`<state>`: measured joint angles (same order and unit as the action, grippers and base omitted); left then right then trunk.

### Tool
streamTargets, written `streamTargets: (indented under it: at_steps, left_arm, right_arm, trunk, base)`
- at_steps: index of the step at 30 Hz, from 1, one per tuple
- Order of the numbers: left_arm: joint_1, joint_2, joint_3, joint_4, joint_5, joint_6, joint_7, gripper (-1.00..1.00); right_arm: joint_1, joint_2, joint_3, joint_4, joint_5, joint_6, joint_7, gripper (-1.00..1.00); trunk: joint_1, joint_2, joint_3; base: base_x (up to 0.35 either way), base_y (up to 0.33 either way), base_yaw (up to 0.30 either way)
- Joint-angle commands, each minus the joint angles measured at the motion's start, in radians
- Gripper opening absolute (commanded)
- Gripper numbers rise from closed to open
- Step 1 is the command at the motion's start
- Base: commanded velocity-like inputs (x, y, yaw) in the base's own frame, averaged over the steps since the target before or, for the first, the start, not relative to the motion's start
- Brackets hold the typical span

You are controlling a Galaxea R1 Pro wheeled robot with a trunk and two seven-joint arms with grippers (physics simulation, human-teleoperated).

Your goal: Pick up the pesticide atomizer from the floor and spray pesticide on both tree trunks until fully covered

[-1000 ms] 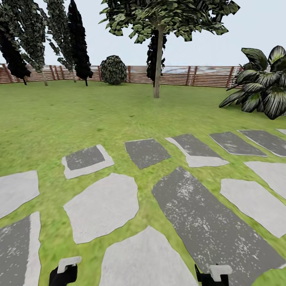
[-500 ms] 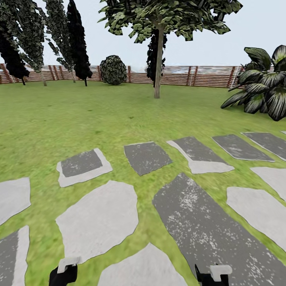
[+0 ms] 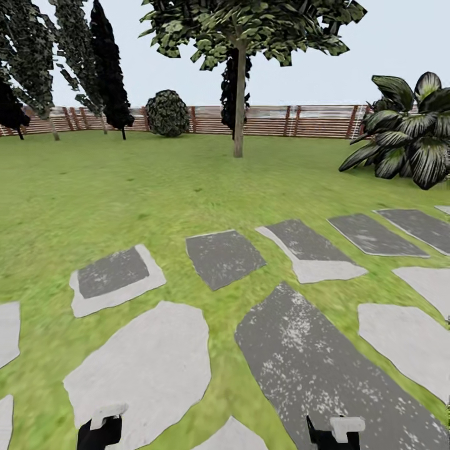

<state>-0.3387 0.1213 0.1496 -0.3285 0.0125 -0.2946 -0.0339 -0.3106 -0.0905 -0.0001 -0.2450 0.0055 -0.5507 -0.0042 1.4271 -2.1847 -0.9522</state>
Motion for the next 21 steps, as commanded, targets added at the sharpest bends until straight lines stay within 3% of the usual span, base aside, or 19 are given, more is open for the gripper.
streamTargets:
  at_steps: [1, 7, 21]
  left_arm:
    - [0.000, 0.000, 0.004, 0.001, 0.001, -0.003, -0.004, -1.00]
    - [0.000, 0.000, 0.004, 0.001, 0.001, -0.003, -0.003, -1.00]
    - [0.000, 0.000, 0.004, 0.002, 0.001, -0.003, -0.003, -1.00]
  right_arm:
    - [-0.001, 0.000, 0.000, 0.001, 0.001, -0.003, 0.000, 1.00]
    - [-0.001, 0.000, 0.000, 0.005, 0.001, -0.003, 0.000, 1.00]
    - [-0.001, 0.000, 0.000, 0.021, -0.001, -0.003, 0.000, 1.00]
  trunk:
    - [0.000, 0.000, 0.000]
    - [0.000, 0.000, 0.007]
    - [0.000, 0.000, 0.010]
  base:
    - [0.338, 0.000, -0.257]
    - [0.338, 0.000, -0.169]
    - [0.338, 0.000, -0.010]
